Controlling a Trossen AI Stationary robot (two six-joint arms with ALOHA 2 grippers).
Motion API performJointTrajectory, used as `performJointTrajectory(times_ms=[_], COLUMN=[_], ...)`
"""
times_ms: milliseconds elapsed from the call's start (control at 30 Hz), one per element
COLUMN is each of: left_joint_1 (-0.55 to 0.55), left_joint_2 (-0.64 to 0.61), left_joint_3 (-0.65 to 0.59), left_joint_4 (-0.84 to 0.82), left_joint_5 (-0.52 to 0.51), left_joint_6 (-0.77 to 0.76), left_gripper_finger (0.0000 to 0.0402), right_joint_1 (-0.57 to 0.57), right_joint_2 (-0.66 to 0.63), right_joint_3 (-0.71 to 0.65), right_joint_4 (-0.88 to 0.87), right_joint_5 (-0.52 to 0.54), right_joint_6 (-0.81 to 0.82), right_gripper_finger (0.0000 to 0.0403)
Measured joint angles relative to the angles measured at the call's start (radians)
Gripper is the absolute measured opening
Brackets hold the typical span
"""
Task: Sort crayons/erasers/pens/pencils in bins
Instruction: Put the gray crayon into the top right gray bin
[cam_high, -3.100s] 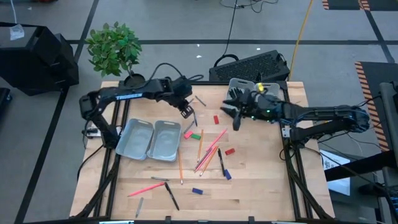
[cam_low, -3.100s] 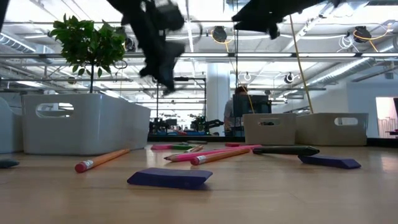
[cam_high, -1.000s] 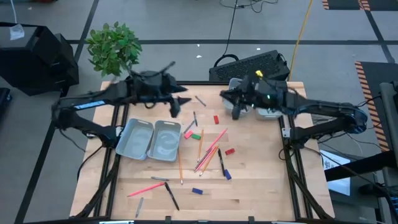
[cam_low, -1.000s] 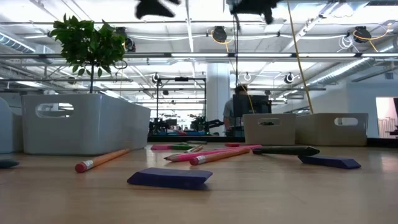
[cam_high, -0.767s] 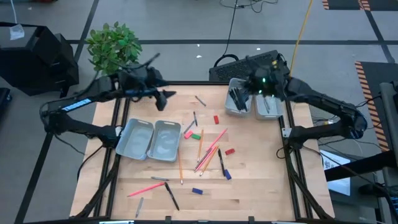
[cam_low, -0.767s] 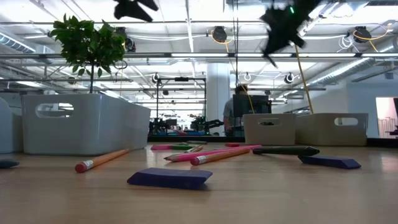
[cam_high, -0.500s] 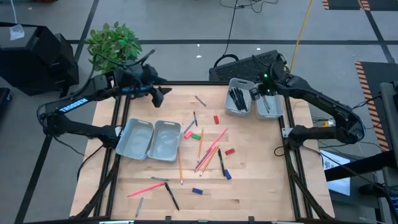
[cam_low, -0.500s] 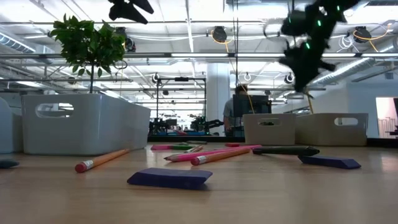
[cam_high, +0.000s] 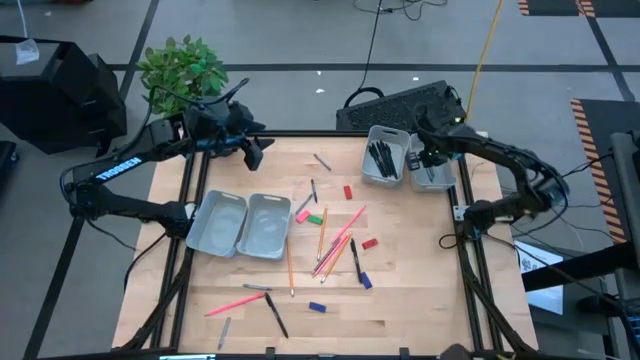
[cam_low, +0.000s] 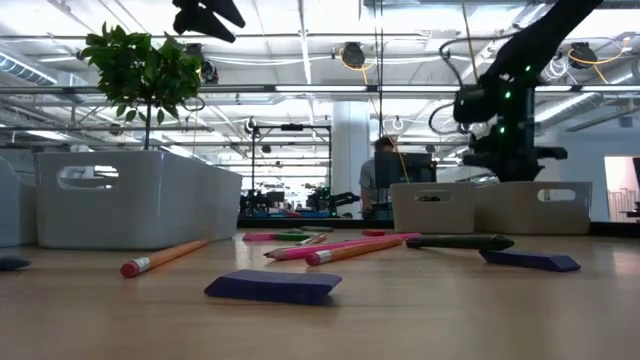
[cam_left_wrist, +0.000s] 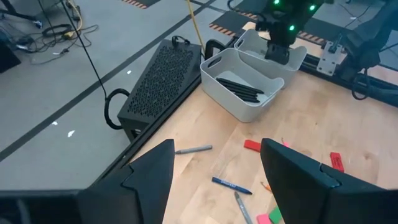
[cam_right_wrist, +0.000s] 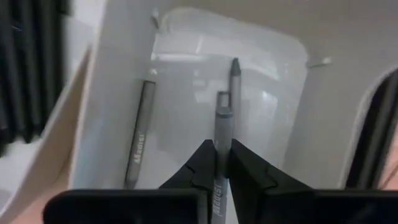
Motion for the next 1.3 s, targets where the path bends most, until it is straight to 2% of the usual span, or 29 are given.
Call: performJointTrajectory(times_ms=[267,400,633,767,867,1000,1100,1300], left_joint_1=[0.0,-0.009,-0.017,-0.017,-0.017,-0.017,-0.017,-0.015], left_joint_2=[0.0,0.0,0.0,0.0,0.0,0.001,0.001,-0.009], left_joint_3=[0.0,0.0,0.0,0.0,0.0,0.0,0.0,0.0], left_joint_4=[-0.017,-0.019,-0.033,-0.033,-0.032,-0.031,-0.031,-0.034], left_joint_5=[0.0,0.0,0.0,0.001,0.014,0.021,0.022,0.024], left_joint_6=[-0.03,-0.042,-0.042,-0.058,-0.081,-0.102,-0.12,-0.135], left_gripper_finger=[0.0244,0.0244,0.0244,0.0244,0.0244,0.0244,0.0244,0.0244], right_joint_1=[-0.002,-0.002,0.018,0.1,0.211,0.394,0.508,0.661], right_joint_2=[0.107,0.103,-0.039,-0.167,-0.224,-0.209,-0.142,0.063], right_joint_3=[0.0,0.0,0.0,0.042,0.126,0.294,0.439,0.722], right_joint_4=[0.014,0.011,-0.016,-0.051,-0.063,-0.074,-0.072,-0.066], right_joint_5=[-0.003,-0.026,-0.028,-0.027,-0.022,0.058,0.104,0.106], right_joint_6=[0.007,0.003,0.003,0.019,0.04,0.062,0.068,0.019], right_gripper_finger=[0.0036,0.0061,0.0133,0.0142,0.0134,0.0122,0.0121,0.0121])
